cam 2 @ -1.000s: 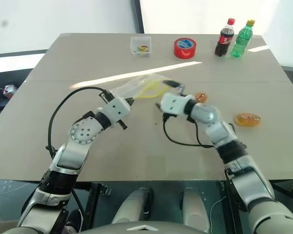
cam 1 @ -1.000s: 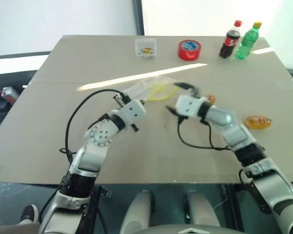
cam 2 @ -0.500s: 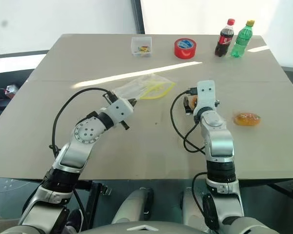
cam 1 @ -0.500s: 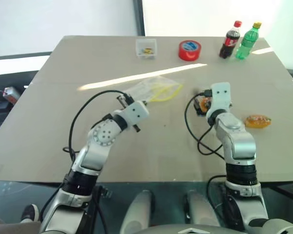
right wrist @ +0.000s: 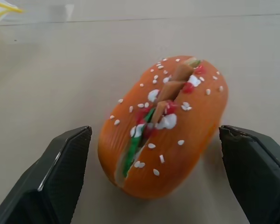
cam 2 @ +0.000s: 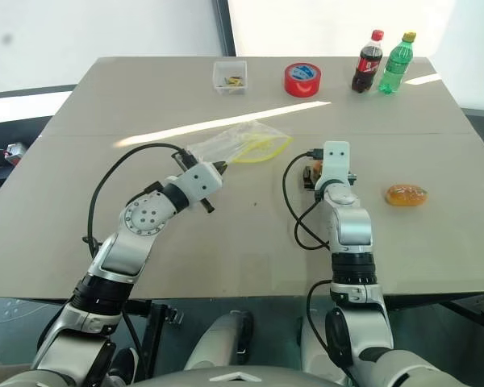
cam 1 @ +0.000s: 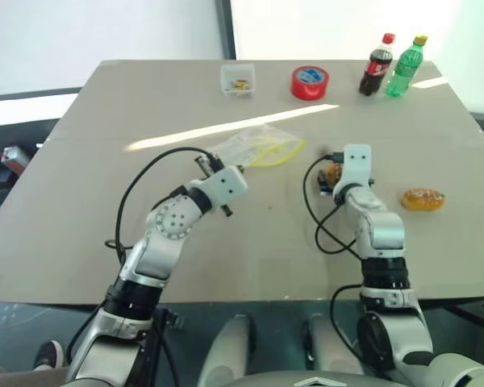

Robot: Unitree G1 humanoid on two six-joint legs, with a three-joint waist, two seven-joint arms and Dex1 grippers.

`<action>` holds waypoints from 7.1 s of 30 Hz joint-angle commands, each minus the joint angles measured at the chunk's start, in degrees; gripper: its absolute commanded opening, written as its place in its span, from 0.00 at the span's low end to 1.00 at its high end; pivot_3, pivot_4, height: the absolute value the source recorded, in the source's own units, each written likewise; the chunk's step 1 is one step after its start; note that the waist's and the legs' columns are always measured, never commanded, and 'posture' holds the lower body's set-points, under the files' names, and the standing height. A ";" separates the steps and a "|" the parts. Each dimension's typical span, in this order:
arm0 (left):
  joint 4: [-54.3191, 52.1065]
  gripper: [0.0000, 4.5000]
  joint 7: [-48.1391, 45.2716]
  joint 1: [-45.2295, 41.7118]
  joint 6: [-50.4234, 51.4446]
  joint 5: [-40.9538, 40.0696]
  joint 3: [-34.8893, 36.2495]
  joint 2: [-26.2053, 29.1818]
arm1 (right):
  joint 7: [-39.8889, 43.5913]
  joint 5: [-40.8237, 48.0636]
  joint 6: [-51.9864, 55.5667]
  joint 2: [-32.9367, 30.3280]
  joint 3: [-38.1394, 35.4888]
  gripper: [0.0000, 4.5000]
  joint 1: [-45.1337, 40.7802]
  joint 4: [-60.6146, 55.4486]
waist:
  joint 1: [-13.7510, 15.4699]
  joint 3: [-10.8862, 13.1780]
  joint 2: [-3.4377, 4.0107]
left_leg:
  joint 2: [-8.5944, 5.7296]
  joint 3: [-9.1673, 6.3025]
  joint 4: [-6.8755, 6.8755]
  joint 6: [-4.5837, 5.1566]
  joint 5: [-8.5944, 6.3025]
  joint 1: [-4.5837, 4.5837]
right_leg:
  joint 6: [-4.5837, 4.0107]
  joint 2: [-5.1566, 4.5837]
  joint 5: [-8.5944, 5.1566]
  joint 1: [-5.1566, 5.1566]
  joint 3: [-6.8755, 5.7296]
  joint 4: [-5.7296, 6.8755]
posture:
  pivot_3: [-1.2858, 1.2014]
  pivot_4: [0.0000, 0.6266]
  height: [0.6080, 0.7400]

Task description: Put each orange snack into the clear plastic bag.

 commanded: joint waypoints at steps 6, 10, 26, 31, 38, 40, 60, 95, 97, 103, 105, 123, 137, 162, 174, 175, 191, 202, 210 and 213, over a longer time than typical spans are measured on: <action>-1.22 0.00 0.76 0.11 -0.50 0.34 0.95 0.69 | 2.32 -0.32 -8.28 -3.45 3.31 0.47 -1.72 1.22 | -0.01 0.00 0.00 | 0.00 0.01 0.00 0.00 0.00 -0.01 | 0.00 0.00 0.00 -0.01 0.01 0.00 | 0.52 0.24 1.00; -1.11 0.00 0.72 0.21 -0.44 0.20 0.86 0.53 | 10.76 0.45 -13.17 -6.90 8.91 0.47 0.25 -1.58 | -0.06 0.00 0.00 | 0.00 0.04 0.00 0.00 0.00 -0.01 | 0.00 0.00 0.00 -0.02 0.03 -0.01 | 0.52 0.24 1.00; -2.24 0.00 -0.69 0.42 -6.78 -1.21 -0.69 0.31 | 28.03 12.02 -4.85 -8.94 14.76 0.47 0.55 -8.39 | 0.11 0.00 -0.01 | 0.06 -0.01 0.01 0.00 0.00 -0.01 | 0.00 0.05 0.00 -0.01 0.00 -0.02 | 0.52 0.24 1.00; -2.46 0.00 -3.04 1.83 -11.14 -0.61 -1.45 2.83 | 29.08 12.69 -4.48 -10.11 14.02 0.47 -0.18 -7.78 | 0.05 0.00 0.00 | 0.07 -0.01 0.00 0.00 0.00 -0.01 | 0.00 0.05 0.00 -0.01 0.00 -0.03 | 0.52 0.24 1.00; -1.53 0.00 -5.92 2.62 -16.78 -2.99 -1.87 4.53 | 31.25 16.79 -1.31 -12.41 9.39 0.47 -3.68 -2.67 | 0.11 0.01 0.00 | 0.08 0.01 0.00 0.00 0.00 -0.01 | 0.00 0.04 0.00 -0.01 0.00 -0.03 | 0.52 0.24 1.00; -1.29 0.00 -6.72 2.75 -17.86 -3.87 -1.89 4.54 | 30.61 17.83 -0.55 -12.03 7.87 0.47 -4.87 -0.76 | 0.11 0.00 0.00 | 0.09 0.00 0.00 0.00 0.00 -0.02 | 0.00 0.04 0.00 -0.01 0.00 -0.03 | 0.52 0.24 1.00; -3.04 0.00 -4.35 0.56 2.09 -13.91 2.92 -6.00 | 38.67 29.15 10.84 -20.46 5.63 0.99 -0.57 -11.38 | 0.38 0.01 0.00 | 0.01 -0.03 0.03 0.02 0.00 -0.08 | 0.02 -0.02 -0.01 0.03 -0.05 -0.08 | 0.52 0.24 1.00; -9.41 0.00 1.28 -5.37 33.24 -38.64 13.57 -13.52 | 69.33 10.18 -24.66 -62.60 6.67 0.99 4.24 17.89 | 1.67 0.07 -0.05 | 0.27 0.27 0.08 0.00 -0.01 -0.02 | 0.05 0.06 0.00 0.60 -0.24 -0.90 | 0.52 0.24 1.00; -8.98 0.00 0.79 -4.97 33.03 -38.73 13.51 -13.01 | 71.34 9.70 -25.45 -63.80 7.15 0.99 4.25 18.43 | 1.67 0.07 -0.05 | 0.27 0.27 0.08 0.00 -0.01 -0.02 | 0.05 0.06 0.00 0.60 -0.24 -0.91 | 0.52 0.24 1.00; -7.06 0.00 -0.02 -4.55 32.85 -39.42 13.83 -12.26 | 75.89 9.72 -24.92 -65.44 7.60 0.99 5.87 17.88 | 1.68 0.07 -0.04 | 0.28 0.27 0.07 0.00 -0.01 -0.03 | 0.05 0.06 0.00 0.60 -0.25 -0.93 | 0.52 0.24 1.00; -6.52 0.00 -0.28 -4.50 32.78 -39.47 13.83 -12.03 | 75.18 8.88 -25.73 -65.31 7.59 0.99 5.76 18.72 | 1.65 0.07 -0.04 | 0.28 0.28 0.07 0.00 -0.01 -0.03 | 0.05 0.06 0.00 0.59 -0.24 -0.93 | 0.52 0.24 1.00; -2.45 0.00 -1.22 -4.58 31.18 -39.52 14.06 -11.70 | 72.14 2.08 -34.51 -61.35 10.54 0.36 0.41 27.33 | 1.64 0.07 -0.04 | 0.28 0.30 0.07 -0.02 0.00 -0.03 | 0.05 0.05 0.00 0.58 -0.23 -0.92 | 0.52 0.24 1.00; -6.70 0.00 -6.06 -0.46 17.37 -28.85 6.04 -3.59 | 55.28 17.35 -2.96 -35.92 9.65 0.13 -2.69 -13.47 | 1.34 0.06 -0.02 | 0.39 -0.13 0.05 -0.03 -0.01 -0.05 | 0.03 0.12 0.02 0.53 -0.25 -0.88 | 0.52 0.24 1.00; -7.26 0.00 -7.47 2.53 4.65 -19.56 1.90 -0.37 | 43.86 12.38 -0.56 -26.42 21.80 0.13 -4.88 -11.97 | 1.36 0.06 -0.01 | 0.20 -0.17 0.00 0.00 -0.02 -0.04 | 0.02 0.08 0.02 0.46 -0.32 -0.83 | 0.52 0.24 1.00; -7.86 0.00 -10.61 4.82 -0.43 -17.67 -0.49 0.44 | 34.97 7.97 -4.77 -18.30 21.56 0.13 -9.55 -4.40 | 1.46 0.06 0.00 | 0.19 -0.18 -0.01 -0.01 -0.02 -0.04 | 0.01 0.07 0.03 0.44 -0.31 -0.82 | 0.52 0.24 1.00; -7.88 0.00 -10.71 4.84 -0.54 -17.63 -0.51 0.35 | 34.75 7.32 -5.57 -18.08 22.02 0.13 -9.58 -4.02 | 1.45 0.06 0.00 | 0.19 -0.18 -0.01 -0.01 -0.02 -0.04 | 0.01 0.08 0.03 0.44 -0.31 -0.82 | 0.52 0.24 1.00; -8.18 0.00 -8.12 5.35 3.00 -20.27 2.23 -3.28 | 36.90 2.61 -17.01 -13.17 26.14 0.72 -10.19 4.37 | 1.30 0.06 0.02 | 0.19 -0.18 -0.01 -0.01 -0.02 -0.04 | 0.01 0.10 0.03 0.43 -0.31 -0.79 | 0.52 0.24 1.00; -8.54 0.00 -5.25 5.64 7.25 -22.37 4.27 -5.82 | 45.26 14.05 -6.41 -19.15 16.15 0.99 -7.27 -5.69 | 1.55 0.06 0.02 | 0.19 -0.19 -0.01 -0.01 -0.02 -0.04 | 0.00 0.10 0.03 0.44 -0.31 -0.80 | 0.52 0.24 1.00; -8.16 0.00 -5.01 5.01 8.05 -22.64 4.55 -5.91 | 49.30 13.28 -8.12 -28.44 16.55 0.99 -5.05 -7.06 | 1.42 0.06 0.01 | 0.21 -0.15 -0.02 0.00 -0.03 -0.03 | 0.00 0.11 0.03 0.44 -0.30 -0.81 | 0.52 0.24 1.00; -8.03 0.00 -5.16 4.83 8.28 -22.74 4.60 -5.85 | 48.63 6.90 -15.64 -31.33 20.13 0.99 -5.76 -0.99 | 1.43 0.06 0.01 | 0.18 -0.12 -0.02 0.00 -0.03 -0.02 | 0.01 0.11 0.03 0.45 -0.29 -0.81 | 0.52 0.24 1.00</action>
